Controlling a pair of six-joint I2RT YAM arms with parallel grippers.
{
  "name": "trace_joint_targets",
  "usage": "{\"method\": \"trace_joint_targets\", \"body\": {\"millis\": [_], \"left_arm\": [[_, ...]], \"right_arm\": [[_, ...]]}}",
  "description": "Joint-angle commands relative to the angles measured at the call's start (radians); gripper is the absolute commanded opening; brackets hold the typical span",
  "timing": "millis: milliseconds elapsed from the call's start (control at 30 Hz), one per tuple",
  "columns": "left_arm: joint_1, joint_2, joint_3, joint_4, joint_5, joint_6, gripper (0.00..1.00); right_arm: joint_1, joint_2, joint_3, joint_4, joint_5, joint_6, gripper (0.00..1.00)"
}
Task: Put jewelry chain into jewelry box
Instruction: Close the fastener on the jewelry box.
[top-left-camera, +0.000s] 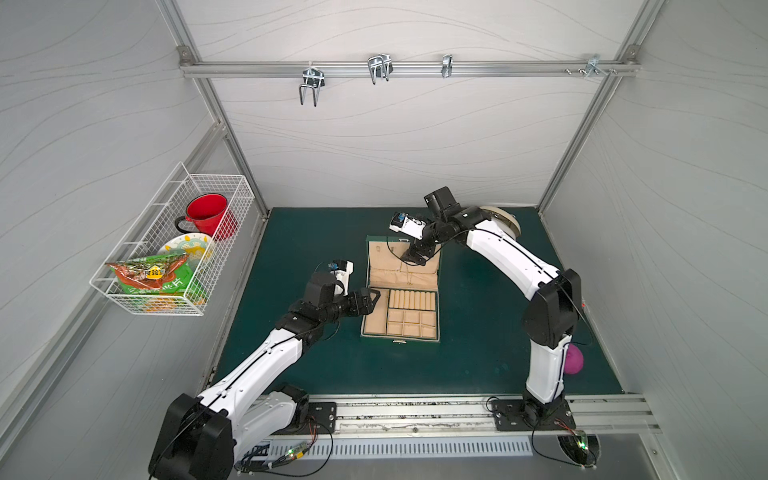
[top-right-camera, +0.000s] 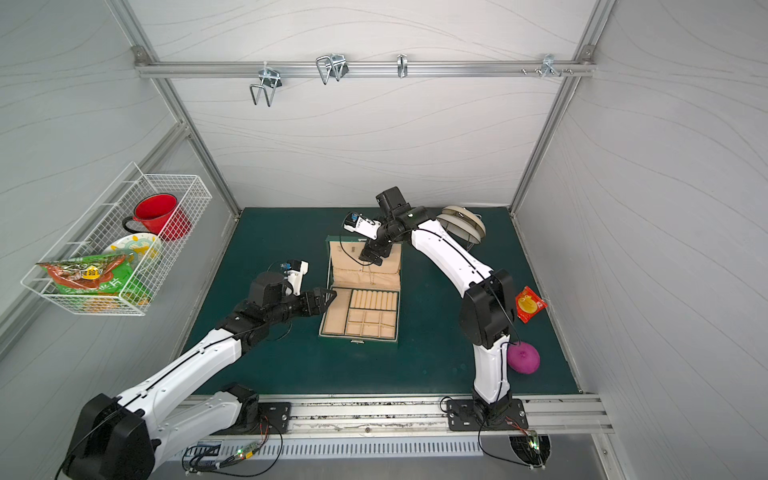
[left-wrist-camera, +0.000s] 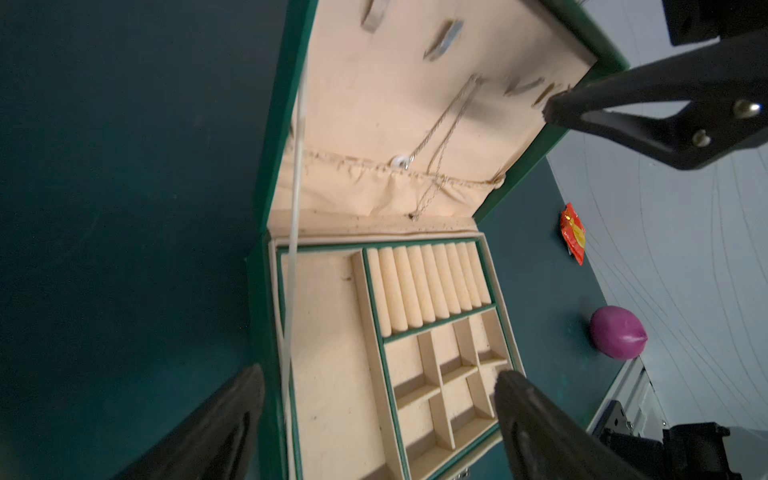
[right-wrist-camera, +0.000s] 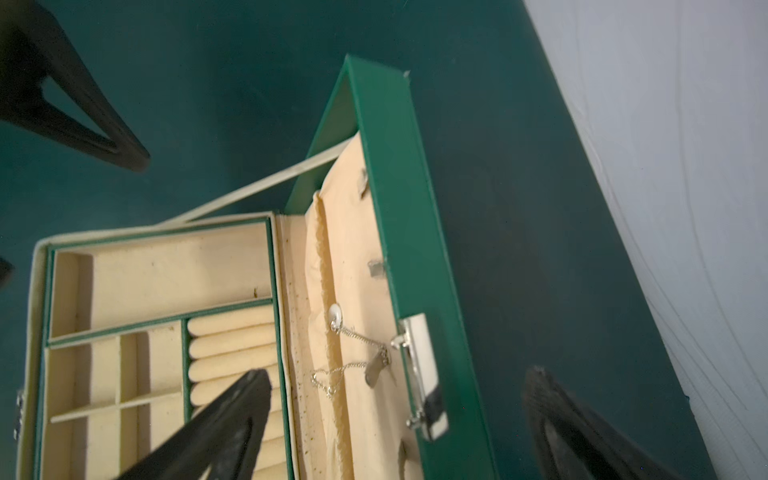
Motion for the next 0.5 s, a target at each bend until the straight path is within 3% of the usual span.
{"method": "trace_joint_targets", "body": {"millis": [0, 167, 333, 467], "left_arm": [[0.005, -0.033, -0.039, -0.035, 0.026, -0.04, 0.93], [0.005, -0.039, -0.093, -0.025, 0.075, -0.072, 0.93], [0.005, -0.028, -0.12, -0.027, 0.101, -0.08, 0.93], [0.005, -0.008, -0.141, -0.007, 0.147, -0.093, 0.93]], "right_arm": [[0.006, 0.02, 0.06, -0.072, 0.025, -0.104, 0.98], [0.009, 0.06, 0.074, -0.058, 0.097, -0.146, 0.92], [0.015, 0.081, 0.071, -0.024, 0.121, -0.152, 0.79], [0.024, 0.101, 0.08, -0.011, 0.133, -0.158, 0.78]]}}
